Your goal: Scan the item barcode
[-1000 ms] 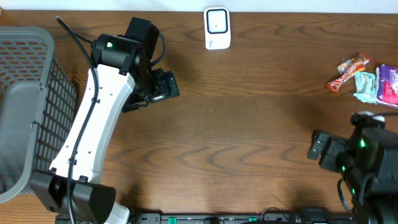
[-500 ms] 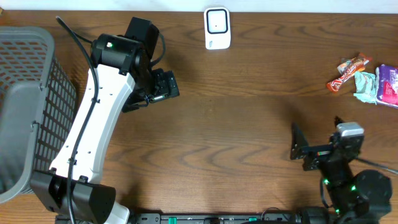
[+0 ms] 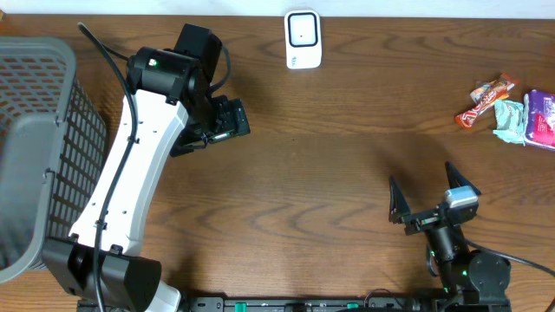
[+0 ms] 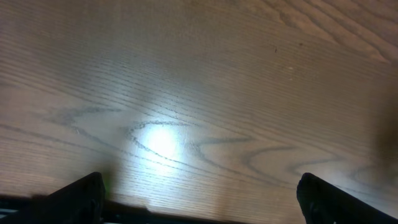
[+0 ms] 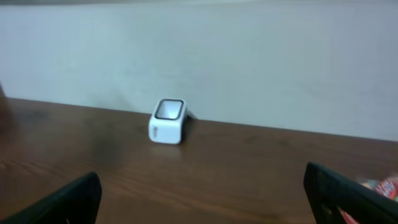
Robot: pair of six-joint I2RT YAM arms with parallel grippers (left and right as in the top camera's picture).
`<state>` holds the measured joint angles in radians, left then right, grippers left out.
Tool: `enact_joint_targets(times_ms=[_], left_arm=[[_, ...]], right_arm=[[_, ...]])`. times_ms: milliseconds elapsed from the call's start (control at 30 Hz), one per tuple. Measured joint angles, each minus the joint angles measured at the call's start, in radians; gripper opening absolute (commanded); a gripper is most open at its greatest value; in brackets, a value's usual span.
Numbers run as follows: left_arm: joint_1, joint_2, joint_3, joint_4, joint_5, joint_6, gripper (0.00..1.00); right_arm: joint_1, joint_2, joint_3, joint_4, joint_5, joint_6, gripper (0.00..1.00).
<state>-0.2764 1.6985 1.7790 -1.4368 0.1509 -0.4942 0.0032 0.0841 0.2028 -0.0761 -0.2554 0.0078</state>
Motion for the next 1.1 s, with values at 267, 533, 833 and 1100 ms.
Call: enact_joint_targets(times_ms=[267, 533, 833, 1100], left_arm=[[0.0, 0.0, 0.0, 0.0, 0.0, 0.0, 0.98], [0.0, 0.0, 0.0, 0.0, 0.0, 0.0, 0.98], [0.0, 0.0, 0.0, 0.0, 0.0, 0.0, 0.98], [0.0, 0.0, 0.0, 0.0, 0.0, 0.0, 0.98]], right_arm=[[-0.035, -0.069, -0.118, 0.106, 0.021, -0.002, 0.99], [-0.035, -0.072, -0.174, 0.218, 0.065, -0.002, 0.99], [-0.07, -0.073, -0.193, 0.127, 0.128, -0.002, 0.99], [-0.075, -0.072, -0.196, 0.006, 0.204, 0.0, 0.99]])
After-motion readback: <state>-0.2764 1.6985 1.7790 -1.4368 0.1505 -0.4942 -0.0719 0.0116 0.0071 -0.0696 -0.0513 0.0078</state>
